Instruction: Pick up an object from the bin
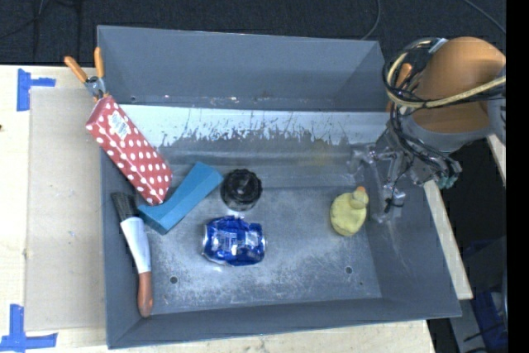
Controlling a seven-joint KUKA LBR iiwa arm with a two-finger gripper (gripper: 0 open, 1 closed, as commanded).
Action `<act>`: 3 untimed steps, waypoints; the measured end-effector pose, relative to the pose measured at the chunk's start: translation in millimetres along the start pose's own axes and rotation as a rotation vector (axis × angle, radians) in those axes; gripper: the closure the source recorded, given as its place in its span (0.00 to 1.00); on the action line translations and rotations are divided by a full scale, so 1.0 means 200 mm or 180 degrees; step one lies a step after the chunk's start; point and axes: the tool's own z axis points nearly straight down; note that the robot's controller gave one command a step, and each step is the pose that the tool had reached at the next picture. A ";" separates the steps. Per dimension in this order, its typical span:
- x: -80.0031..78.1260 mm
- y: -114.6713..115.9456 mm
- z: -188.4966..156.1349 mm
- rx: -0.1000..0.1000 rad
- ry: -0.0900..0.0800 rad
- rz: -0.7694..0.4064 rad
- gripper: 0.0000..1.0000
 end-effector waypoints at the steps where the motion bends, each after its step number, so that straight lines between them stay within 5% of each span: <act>1: -0.02 0.00 0.19 -0.0003 0.0015 -0.0271 0.00; 2: 0.06 -0.04 0.30 -0.0003 -0.0001 -0.0057 0.00; 3: 0.13 -0.04 0.37 -0.0012 0.0006 -0.0090 1.00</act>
Offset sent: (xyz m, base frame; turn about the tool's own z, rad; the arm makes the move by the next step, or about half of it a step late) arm -0.0137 -0.0159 -0.0659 -0.0071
